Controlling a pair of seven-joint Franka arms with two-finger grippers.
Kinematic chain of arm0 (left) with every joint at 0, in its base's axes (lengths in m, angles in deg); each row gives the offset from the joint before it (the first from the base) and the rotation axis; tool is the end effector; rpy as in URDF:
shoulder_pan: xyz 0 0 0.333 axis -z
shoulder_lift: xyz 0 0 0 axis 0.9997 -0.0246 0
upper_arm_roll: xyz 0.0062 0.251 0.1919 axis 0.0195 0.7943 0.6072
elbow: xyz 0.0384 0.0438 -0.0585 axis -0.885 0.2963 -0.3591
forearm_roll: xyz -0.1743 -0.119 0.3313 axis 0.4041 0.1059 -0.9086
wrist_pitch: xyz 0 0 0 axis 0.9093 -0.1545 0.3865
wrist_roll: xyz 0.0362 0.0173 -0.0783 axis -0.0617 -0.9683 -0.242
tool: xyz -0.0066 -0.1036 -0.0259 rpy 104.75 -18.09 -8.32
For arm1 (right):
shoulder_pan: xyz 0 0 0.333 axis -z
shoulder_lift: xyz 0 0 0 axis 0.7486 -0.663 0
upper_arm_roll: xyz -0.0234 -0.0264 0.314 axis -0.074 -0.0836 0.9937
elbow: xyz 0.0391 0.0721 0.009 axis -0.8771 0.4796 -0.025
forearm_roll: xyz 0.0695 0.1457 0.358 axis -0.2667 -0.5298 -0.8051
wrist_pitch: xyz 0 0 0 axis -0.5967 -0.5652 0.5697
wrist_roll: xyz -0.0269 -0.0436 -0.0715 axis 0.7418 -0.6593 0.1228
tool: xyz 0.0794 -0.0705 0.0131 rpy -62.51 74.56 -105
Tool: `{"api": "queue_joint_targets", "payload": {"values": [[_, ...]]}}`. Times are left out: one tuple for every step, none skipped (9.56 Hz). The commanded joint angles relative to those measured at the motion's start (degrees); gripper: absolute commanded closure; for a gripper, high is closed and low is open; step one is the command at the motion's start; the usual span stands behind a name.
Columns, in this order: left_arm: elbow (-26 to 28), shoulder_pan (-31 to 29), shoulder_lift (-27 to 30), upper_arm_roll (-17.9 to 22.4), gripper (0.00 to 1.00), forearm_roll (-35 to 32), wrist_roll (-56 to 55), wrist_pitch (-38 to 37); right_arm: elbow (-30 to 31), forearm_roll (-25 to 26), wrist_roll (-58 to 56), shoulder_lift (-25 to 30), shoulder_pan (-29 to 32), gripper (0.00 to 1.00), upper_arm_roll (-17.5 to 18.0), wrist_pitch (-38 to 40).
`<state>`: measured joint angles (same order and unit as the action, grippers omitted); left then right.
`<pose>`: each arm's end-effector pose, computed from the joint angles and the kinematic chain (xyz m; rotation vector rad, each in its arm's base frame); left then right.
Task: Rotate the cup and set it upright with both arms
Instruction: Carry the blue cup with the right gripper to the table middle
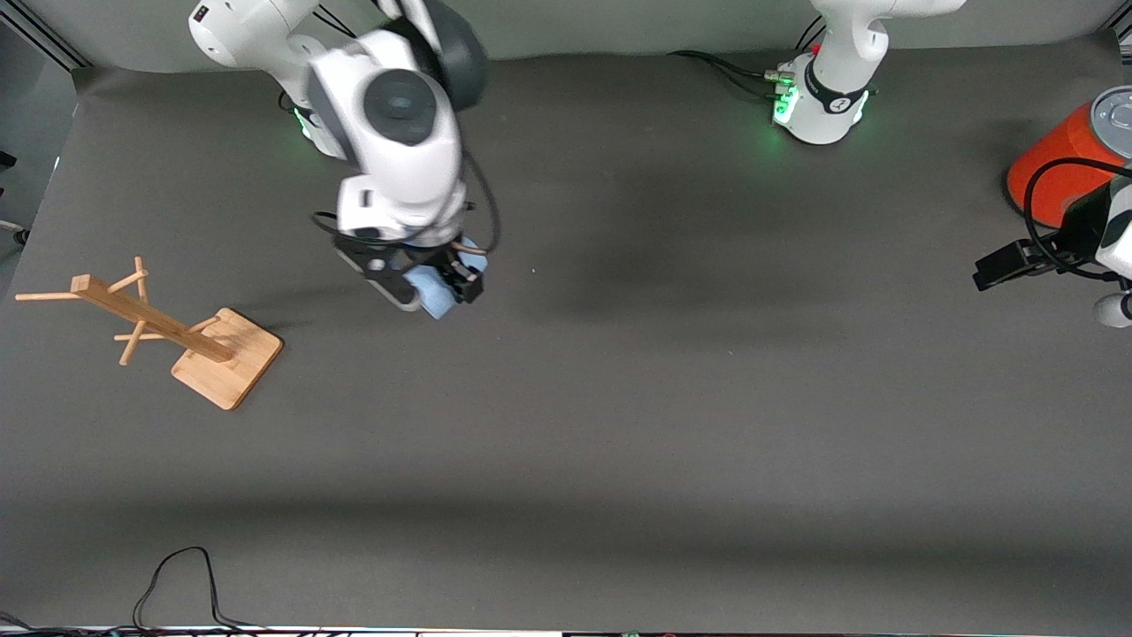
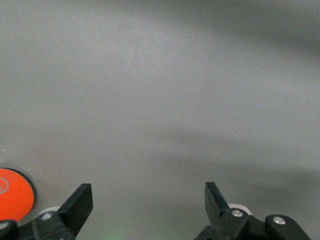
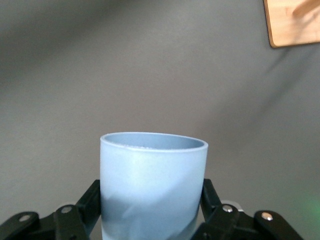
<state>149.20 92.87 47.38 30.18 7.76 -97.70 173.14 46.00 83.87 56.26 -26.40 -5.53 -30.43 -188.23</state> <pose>0.5789 -0.0101 0.5988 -3.1014 -0.3133 0.0875 0.5137 0.3947 0.4511 2.7514 -0.9590 0.1963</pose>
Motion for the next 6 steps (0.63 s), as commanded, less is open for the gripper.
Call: {"api": "queue_joint_targets", "payload": {"values": [[-0.7,-0.1,-0.1,0.1,0.0,-0.1,-0.6,-0.1,-4.6,6.1,2.2,-6.4,-4.4,0.43,-0.8,0.7],[-0.7,-0.1,-0.1,0.1,0.0,-0.1,-0.6,-0.1,-4.8,7.6,3.7,-8.2,-5.8,0.43,-0.8,0.6],[-0.7,-0.1,-0.2,0.1,0.0,0.0,-0.6,0.0,-5.6,7.9,4.7,-9.3,-6.2,0.43,-0.8,-0.4],[-0.7,0.1,-0.6,0.0,0.0,0.1,-0.7,0.0,-5.8,9.6,5.2,-10.4,-7.7,0.43,-0.8,-0.9],[-0.7,0.3,-0.7,0.1,0.0,0.0,-0.7,0.1,-6.1,11.2,6.0,-12.3,-8.6,0.43,-0.8,-0.9],[-0.7,0.3,-0.7,0.0,0.0,0.1,-0.7,0.1,-6.1,12.7,7.5,-13.4,-9.1,0.43,-0.8,-1.6]]}}
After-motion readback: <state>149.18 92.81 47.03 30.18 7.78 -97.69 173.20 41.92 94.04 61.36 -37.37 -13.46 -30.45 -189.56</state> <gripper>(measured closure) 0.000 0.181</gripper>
